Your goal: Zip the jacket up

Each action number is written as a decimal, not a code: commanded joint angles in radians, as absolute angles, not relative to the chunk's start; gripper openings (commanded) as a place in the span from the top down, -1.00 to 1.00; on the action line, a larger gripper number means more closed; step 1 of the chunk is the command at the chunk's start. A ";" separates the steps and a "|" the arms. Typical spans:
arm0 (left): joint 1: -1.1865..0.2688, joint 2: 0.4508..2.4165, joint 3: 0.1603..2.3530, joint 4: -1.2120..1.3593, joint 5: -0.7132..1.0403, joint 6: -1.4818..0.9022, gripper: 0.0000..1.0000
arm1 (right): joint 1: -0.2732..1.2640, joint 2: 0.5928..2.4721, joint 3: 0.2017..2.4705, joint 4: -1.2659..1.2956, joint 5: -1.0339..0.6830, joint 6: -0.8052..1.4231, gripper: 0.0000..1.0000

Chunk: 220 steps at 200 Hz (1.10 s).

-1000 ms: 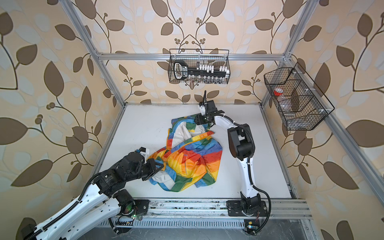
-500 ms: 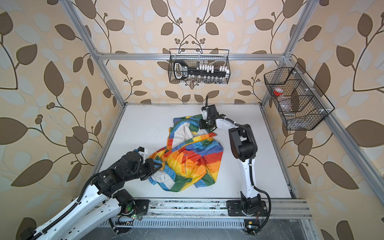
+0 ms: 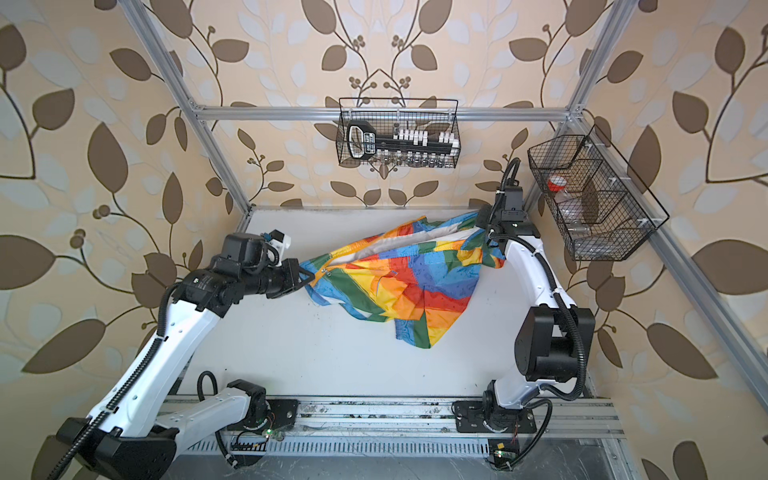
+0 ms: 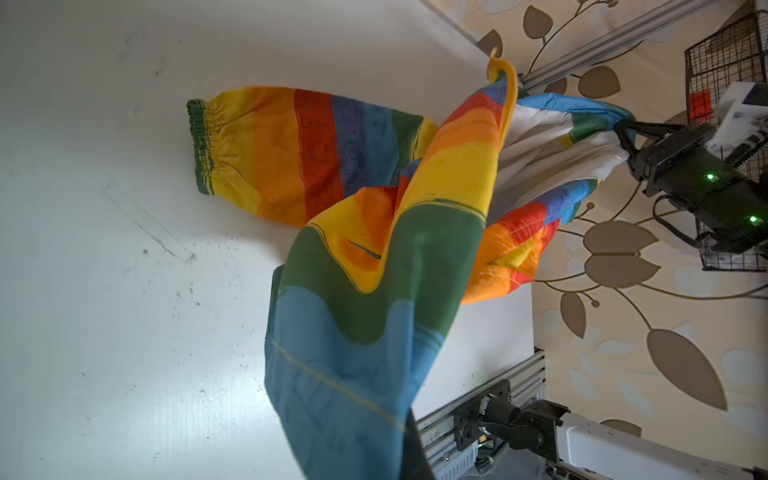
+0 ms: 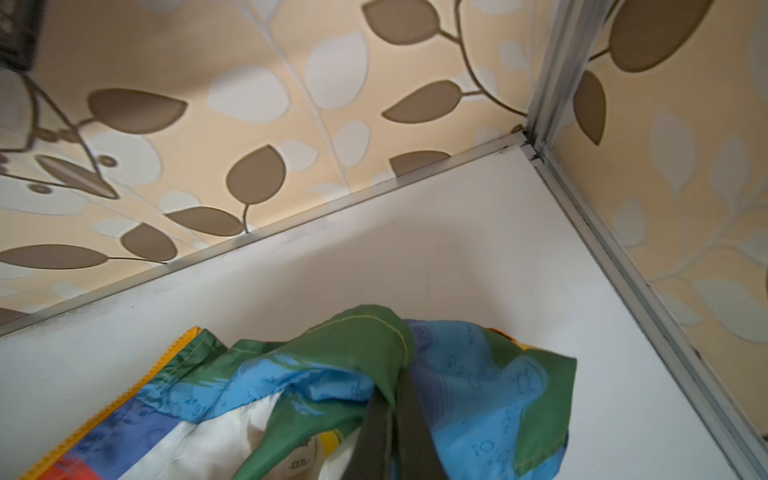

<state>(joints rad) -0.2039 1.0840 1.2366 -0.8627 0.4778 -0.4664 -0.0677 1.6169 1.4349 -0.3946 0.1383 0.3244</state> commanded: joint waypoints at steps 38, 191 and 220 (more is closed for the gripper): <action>-0.111 1.086 1.304 -1.054 0.675 -0.299 1.00 | -0.081 1.523 1.384 -0.482 0.183 0.279 1.00; -0.123 1.256 0.801 -0.567 0.710 -0.549 1.00 | -0.065 1.517 1.169 -0.340 -0.111 0.423 -0.10; -0.157 1.175 0.715 -0.532 0.736 -0.599 1.00 | -0.053 1.543 1.072 -0.296 -0.151 0.449 0.24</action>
<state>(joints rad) -0.1322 1.2423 0.7574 -0.5858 0.6792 -0.5419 -0.0662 1.4502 1.1694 -0.3180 -0.0952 0.4305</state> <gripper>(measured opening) 0.048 0.432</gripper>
